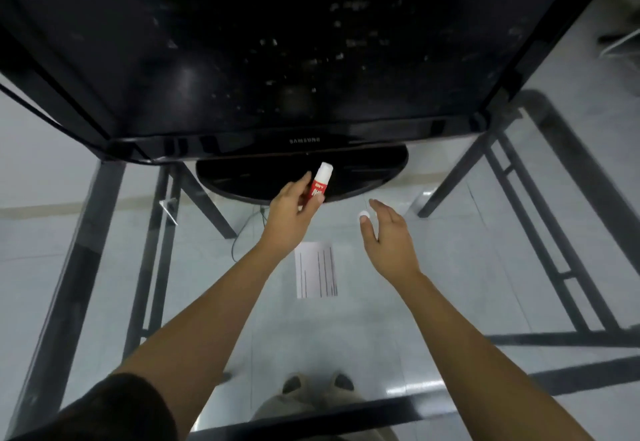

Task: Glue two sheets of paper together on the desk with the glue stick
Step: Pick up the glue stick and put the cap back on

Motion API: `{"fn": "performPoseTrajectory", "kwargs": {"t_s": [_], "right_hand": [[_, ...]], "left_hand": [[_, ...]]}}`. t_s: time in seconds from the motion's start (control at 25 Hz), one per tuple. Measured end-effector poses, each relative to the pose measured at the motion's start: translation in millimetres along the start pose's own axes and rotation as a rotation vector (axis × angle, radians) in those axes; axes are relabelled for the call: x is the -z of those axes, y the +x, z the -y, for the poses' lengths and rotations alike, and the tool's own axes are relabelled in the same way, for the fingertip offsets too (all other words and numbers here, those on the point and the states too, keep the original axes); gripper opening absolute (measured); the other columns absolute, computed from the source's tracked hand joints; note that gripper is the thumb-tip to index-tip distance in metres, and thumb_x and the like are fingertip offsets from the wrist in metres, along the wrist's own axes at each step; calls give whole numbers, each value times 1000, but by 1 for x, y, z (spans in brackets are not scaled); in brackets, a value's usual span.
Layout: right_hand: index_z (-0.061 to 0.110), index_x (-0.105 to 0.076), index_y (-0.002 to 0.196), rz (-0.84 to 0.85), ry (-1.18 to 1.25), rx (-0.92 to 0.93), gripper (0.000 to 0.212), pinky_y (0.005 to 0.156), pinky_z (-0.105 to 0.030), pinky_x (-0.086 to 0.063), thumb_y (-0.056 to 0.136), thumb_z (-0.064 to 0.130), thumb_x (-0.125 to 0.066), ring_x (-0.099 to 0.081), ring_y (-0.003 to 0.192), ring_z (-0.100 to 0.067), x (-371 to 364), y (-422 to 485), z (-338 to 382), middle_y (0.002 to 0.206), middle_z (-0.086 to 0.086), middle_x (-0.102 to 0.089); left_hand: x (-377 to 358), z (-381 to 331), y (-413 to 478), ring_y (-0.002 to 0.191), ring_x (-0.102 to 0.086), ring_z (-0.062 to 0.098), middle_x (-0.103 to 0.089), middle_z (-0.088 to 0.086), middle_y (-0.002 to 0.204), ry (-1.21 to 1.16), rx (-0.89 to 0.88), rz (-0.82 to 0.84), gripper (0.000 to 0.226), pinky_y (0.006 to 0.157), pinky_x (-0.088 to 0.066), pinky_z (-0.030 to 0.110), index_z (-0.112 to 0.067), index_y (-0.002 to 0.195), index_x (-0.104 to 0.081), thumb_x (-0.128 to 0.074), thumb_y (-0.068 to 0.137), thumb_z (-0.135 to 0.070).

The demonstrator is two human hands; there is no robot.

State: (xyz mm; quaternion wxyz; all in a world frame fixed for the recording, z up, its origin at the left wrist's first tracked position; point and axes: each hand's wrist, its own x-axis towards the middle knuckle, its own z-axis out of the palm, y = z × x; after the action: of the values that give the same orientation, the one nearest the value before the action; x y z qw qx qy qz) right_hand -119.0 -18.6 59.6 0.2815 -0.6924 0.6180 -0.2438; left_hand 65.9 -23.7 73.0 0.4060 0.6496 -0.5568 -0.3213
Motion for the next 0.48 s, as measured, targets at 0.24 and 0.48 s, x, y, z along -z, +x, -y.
{"fn": "performPoseTrajectory", "kwargs": {"t_s": [0.24,0.48], "right_hand": [[28,-62,113,141,550,-11,35,77,-9,-41,87,50,-52,-57,107,-2,51,38,106,108,14,-64],[36,-69,93,253,614,180,20,66,0,-42,83,49,-59,-61,91,10,77,48,173,93,21,-71]], "left_hand": [[56,-57,-13,80,-67,14,-66,2,91,-310,-108,-235,34,69,-53,23,-32,88,-34,-66,84,-23],[89,-105,-11,78,-70,12,-69,3,87,-377,-285,-255,31,71,-55,21,-30,83,-33,-63,84,-29]]}}
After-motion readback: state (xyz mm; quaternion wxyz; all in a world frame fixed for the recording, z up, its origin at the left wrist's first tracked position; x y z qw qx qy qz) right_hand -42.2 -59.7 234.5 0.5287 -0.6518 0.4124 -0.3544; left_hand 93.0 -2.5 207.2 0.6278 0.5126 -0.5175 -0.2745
